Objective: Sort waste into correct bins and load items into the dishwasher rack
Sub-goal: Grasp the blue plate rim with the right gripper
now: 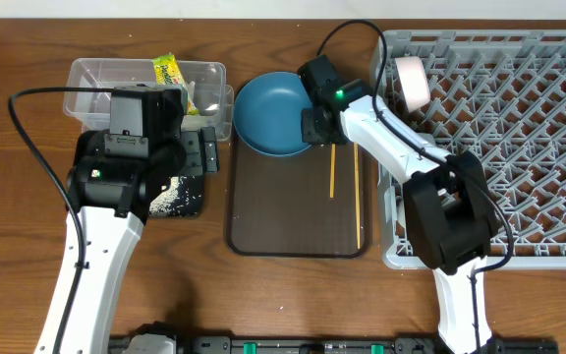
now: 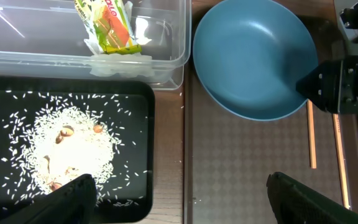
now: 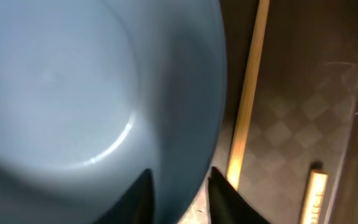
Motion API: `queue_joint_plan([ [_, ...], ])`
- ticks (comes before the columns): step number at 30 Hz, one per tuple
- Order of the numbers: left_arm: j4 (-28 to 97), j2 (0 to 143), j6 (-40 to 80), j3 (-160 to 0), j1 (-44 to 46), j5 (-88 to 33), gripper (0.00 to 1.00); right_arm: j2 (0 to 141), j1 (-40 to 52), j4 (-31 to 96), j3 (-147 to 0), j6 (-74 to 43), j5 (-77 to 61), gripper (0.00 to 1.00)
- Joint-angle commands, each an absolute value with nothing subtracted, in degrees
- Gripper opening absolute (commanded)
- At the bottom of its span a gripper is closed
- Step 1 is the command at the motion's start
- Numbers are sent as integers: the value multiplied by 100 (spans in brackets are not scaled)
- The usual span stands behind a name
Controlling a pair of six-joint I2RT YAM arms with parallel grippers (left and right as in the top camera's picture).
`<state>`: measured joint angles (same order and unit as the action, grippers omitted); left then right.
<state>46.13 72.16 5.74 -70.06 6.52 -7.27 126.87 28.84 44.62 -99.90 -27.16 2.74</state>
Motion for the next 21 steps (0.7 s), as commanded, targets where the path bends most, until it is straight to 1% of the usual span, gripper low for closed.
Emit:
queue_joint_plan([
  [1,4624,7223,534,-7111,657,-657,90,12803,2840,4407,-9957,-2757,327,18],
  [3,4624,7223,534,-7111,657,-657,90,12868,2840,4431,-9953,-2757,360,14],
  [5,4624,7223,534,-7111,657,-657,90,12929,2840,4462,-9953,-2757,360,4],
  [6,4624,7223,534,-7111,657,-657,90,12940,2840,4488,-9953,-2757,362,1],
  [10,4624,7225,534,-7111,657,-657,90,12877,2821,4525,-9955,-2615,362,1],
  [14,4624,7223,534,-7111,657,-657,90,12523,2696,4639,-9979,-2517,362,1],
  [19,4624,7225,534,-7111,657,-657,90,11489,2414,4786,-9981,-2088,390,1],
  [21,4624,7223,534,-7111,657,-657,90,10967,2270,4858,-9981,-2021,661,1],
])
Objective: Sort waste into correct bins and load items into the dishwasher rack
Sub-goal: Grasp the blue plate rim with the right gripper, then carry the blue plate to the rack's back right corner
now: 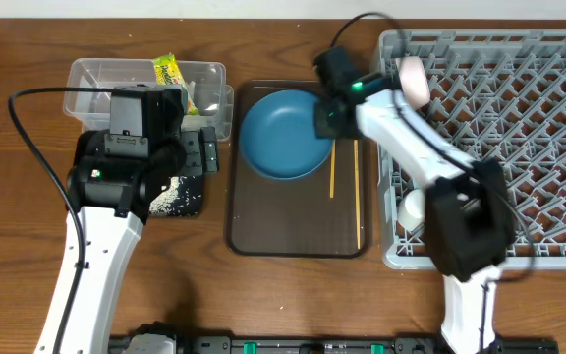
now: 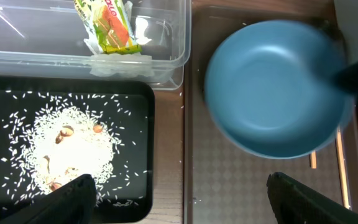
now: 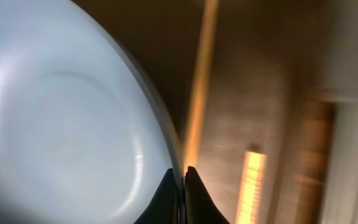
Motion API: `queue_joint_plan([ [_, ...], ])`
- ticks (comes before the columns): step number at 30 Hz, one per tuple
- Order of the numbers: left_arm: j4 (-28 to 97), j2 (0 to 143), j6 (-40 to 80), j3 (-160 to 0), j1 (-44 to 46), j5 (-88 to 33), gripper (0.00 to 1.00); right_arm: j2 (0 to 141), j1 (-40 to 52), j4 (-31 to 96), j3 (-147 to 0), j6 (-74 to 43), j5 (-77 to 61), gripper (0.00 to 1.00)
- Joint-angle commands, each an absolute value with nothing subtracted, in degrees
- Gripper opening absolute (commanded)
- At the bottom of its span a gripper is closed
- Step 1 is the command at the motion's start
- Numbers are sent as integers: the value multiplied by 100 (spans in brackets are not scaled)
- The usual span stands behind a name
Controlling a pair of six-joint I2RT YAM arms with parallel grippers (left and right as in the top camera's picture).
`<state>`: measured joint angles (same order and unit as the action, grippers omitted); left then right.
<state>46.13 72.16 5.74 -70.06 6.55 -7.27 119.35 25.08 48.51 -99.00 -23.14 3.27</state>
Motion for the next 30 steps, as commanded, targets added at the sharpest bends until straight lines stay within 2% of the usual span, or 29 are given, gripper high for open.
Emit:
queue_joint_plan([
  [1,4624,7223,534,-7111,657,-657,90,10604,2167,4899,-9981,-2003,965,1],
  [4,4624,7223,534,-7111,657,-657,90,9887,1920,4941,-9981,-1809,1695,1],
  [7,4624,7223,537,-7111,657,-657,90,9218,1603,4969,-9979,-1767,3020,1],
  [13,4624,7223,534,-7111,657,-657,90,8718,978,4834,-9979,-1302,5107,1],
  [17,4624,7223,534,-7111,657,-657,90,8890,508,4357,-9963,-298,5640,1],
  [26,4624,7223,534,-7111,657,-657,90,9968,-449,2045,-9963,3494,6125,1],
  [30,4624,7225,534,-7111,657,-657,90,10396,-596,1909,-9963,3953,6125,1],
])
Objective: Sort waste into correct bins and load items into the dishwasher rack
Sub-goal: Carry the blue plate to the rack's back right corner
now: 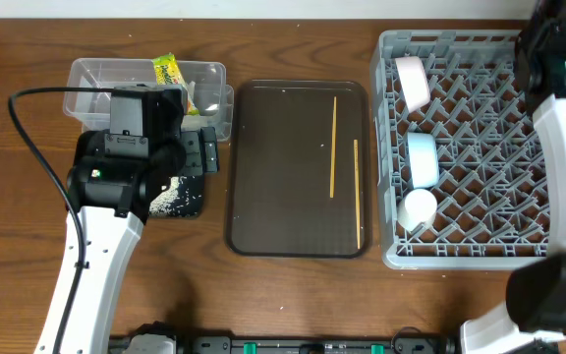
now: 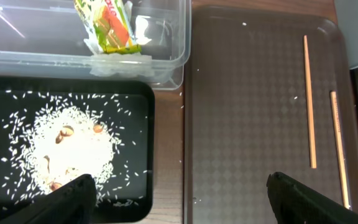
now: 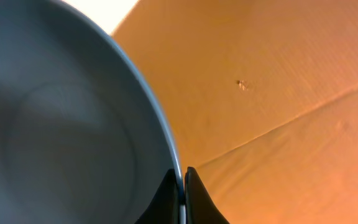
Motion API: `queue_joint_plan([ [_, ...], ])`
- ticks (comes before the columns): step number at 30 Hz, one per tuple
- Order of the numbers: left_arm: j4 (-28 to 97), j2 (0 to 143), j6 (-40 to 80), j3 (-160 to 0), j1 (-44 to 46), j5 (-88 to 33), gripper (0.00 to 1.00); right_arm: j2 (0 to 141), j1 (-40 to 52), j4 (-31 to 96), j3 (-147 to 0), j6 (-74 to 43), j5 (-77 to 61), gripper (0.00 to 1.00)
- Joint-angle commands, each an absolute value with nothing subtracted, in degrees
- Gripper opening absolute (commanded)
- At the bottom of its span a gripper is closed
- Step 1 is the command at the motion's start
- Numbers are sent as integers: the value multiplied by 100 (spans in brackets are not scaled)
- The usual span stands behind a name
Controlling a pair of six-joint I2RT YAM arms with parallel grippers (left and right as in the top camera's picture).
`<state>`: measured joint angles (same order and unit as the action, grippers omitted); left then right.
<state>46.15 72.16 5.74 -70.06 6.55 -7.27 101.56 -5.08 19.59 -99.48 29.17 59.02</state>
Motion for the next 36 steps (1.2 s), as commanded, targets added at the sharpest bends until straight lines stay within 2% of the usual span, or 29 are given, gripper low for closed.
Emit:
queue_joint_plan([
  [1,4624,7223,534,-7111,657,-657,90,10501,-611,1927,-9963,3953,6125,1],
  [9,4624,7223,537,-7111,657,-657,90,10982,-648,2661,-9961,3953,6106,1],
  [14,4624,7223,534,-7111,657,-657,90,11076,-794,2659,-9959,3986,6014,1],
  [28,4624,7223,534,-7111,657,-657,90,11076,-1055,2495,-9957,5065,4687,1],
  [36,4624,7223,537,-7111,657,-657,90,11093,-1131,2449,-9957,5345,4644,1],
])
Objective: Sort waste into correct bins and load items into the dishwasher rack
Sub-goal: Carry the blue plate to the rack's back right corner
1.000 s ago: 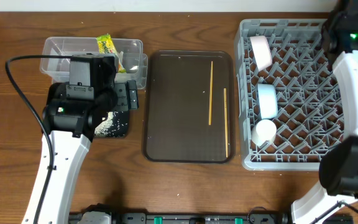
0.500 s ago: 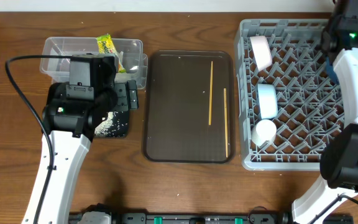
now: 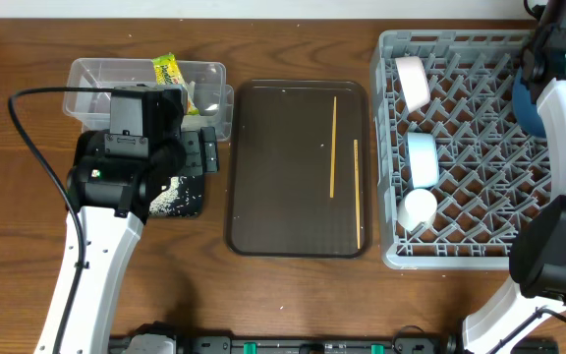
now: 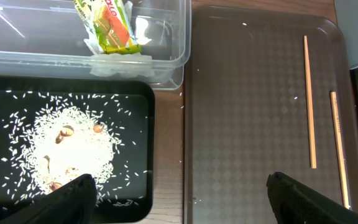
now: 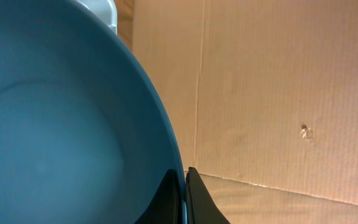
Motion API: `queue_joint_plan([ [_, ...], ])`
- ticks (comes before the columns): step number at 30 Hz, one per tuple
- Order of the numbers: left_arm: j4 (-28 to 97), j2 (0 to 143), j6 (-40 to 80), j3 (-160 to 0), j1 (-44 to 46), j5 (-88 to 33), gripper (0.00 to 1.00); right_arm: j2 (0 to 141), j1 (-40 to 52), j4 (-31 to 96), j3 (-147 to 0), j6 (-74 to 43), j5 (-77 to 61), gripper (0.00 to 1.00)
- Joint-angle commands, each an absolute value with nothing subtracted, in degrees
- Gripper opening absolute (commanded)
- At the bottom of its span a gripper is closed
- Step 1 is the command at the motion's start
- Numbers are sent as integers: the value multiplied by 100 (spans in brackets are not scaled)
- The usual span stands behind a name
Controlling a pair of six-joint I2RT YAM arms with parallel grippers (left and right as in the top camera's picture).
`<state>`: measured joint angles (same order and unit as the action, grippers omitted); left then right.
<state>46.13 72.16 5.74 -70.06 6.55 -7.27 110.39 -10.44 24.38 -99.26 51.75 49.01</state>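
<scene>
A blue bowl (image 5: 61, 124) stands on edge over the right side of the grey dishwasher rack (image 3: 480, 258). In the overhead view only a slice of the bowl (image 3: 525, 106) shows beside the arm. My right gripper (image 5: 184, 193) is shut on its rim, one finger on each face. Two chopsticks (image 3: 334, 146) (image 3: 358, 192) lie on the brown tray (image 3: 263, 226). My left gripper (image 4: 179, 199) hangs open and holds nothing, above the gap between the black tray of rice (image 4: 67, 143) and the brown tray.
A clear bin (image 3: 96, 74) at the back left holds a yellow-green wrapper (image 3: 168, 69). Along the rack's left side sit a pink-white cup (image 3: 412, 81), a pale blue cup (image 3: 422, 159) and a white cup (image 3: 419, 206). Brown cardboard fills the background of the right wrist view.
The right arm has come lower over the rack's right side, and the bowl's edge now shows there in the overhead view. The gripper is still shut on the rim. The left arm has not moved.
My right gripper stood open astride the bowl's rim at the brown tray's back left corner. Then it was shut on the rim, with the bowl shifted right. Later the bowl was off the tray, at the rack's far back right; now it hangs on edge over the rack.
</scene>
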Motion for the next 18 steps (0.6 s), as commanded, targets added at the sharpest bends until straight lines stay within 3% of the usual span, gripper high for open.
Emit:
queue_joint_plan([
  [1,4624,7223,534,-7111,657,-657,90,11093,-1160,2425,-9955,5345,4641,1],
  [18,4624,7223,537,-7111,657,-657,90,11093,-1393,2425,-9955,5341,4368,1],
])
